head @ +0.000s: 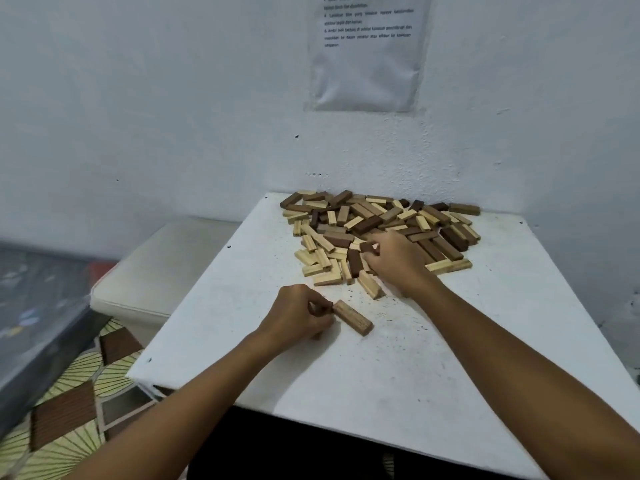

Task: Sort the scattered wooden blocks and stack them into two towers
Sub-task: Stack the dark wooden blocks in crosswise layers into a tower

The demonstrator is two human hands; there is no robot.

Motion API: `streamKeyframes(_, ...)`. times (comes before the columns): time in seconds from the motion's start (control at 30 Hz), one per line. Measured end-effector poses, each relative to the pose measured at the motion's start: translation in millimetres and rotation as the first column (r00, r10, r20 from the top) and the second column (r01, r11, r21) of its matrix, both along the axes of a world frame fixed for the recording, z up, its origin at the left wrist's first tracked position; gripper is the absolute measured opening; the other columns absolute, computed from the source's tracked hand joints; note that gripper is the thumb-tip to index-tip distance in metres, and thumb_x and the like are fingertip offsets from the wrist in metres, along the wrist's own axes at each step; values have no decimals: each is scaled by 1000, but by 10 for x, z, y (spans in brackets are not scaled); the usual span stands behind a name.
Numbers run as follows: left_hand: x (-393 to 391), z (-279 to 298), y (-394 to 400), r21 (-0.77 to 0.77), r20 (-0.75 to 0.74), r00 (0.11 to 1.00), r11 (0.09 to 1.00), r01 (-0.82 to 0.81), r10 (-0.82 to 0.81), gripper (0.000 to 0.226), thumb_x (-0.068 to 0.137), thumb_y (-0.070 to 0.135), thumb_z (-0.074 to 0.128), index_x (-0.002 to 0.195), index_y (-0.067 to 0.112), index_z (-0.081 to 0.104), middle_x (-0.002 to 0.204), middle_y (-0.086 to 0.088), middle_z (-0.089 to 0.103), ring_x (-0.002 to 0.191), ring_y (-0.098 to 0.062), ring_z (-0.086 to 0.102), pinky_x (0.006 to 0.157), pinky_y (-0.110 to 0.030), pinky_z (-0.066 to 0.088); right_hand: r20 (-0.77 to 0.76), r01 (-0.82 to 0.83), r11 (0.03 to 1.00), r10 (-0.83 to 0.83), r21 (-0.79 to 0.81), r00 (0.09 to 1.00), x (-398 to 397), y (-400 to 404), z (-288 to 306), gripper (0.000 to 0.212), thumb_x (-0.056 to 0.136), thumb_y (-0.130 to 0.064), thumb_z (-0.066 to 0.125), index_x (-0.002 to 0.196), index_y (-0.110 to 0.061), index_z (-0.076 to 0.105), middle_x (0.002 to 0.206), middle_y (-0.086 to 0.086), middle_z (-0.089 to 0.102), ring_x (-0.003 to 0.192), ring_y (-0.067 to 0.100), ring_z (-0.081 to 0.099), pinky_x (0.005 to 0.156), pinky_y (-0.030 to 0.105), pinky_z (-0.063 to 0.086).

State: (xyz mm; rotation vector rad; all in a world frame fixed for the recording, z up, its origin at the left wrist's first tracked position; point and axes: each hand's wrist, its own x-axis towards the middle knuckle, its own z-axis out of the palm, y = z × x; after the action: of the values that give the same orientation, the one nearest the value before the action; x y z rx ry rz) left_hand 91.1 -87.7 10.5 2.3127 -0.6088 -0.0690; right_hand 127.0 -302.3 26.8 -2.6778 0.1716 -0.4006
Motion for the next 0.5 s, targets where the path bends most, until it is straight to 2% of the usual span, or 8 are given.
streamKeyframes(0.07,-14,21,3,24,-9,1000,1000,12,-12,21,76,18,79,96,11,79,69,10,66,56,4,58,61,-17,46,-71,2,999,-4,-39,997,33,-12,-60,19,89,-28,63,101,-16,70,100,4,69,89,23,63,70,31,50)
streamKeyframes(0.13,-18,56,32,73,-21,999,996,42,-40,32,73,26,82,102,14,77,85,7,67,68,3,56,63,-10,41,-85,3,999,-7,-44,996,3,-1,-84,13,87,-19,60,94,-13,69,91,6,70,83,24,63,68,34,52)
streamKeyframes(0.17,-17,62,52,105,-21,998,993,60,-58,40,70,33,84,106,17,75,96,6,66,78,1,56,71,-13,44,-75,11,1000,-13,-27,997,-25,-7,-79,14,86,-16,59,95,-11,68,91,7,70,82,25,63,69,35,53)
streamKeyframes(0.2,-18,55,79,141,-9,997,987,76,-75,51,67,43,83,111,21,72,109,5,64,92,-4,55,83,-22,46,-53,15,1000,-15,2,998,-68,-15,-58,16,85,-15,60,98,-10,68,92,7,70,83,24,63,69,35,53)
streamKeyframes(0.23,-20,47,106,187,6,996,978,91,-94,60,63,52,81,116,25,70,122,4,60,108,-10,52,93,-34,44,-26,14,999,-13,38,1000,-135,-21,-28,19,85,-14,61,102,-10,69,93,5,70,82,22,63,68,34,53)
streamKeyframes(0.3,-39,8,126,252,33,990,960,122,-135,68,63,60,80,123,32,63,139,5,50,128,-16,39,103,-44,32,15,-23,991,21,131,1000,-334,-13,31,25,84,-13,65,109,-11,69,87,1,66,74,15,60,59,26,46)
streamKeyframes(0.4,-98,-96,34,268,119,979,955,130,-167,71,64,66,76,127,37,59,141,6,48,127,-17,34,102,-41,30,13,-124,965,124,230,992,-730,28,39,30,82,-14,70,112,-12,70,81,-2,62,70,5,56,54,20,39)
streamKeyframes(0.5,-136,-223,-109,161,204,970,982,102,-134,68,66,60,79,123,26,66,127,5,59,115,-20,41,97,-36,38,-39,-143,973,152,182,988,-1054,74,-29,36,81,-17,68,116,-17,69,84,-1,63,73,8,57,59,23,44)
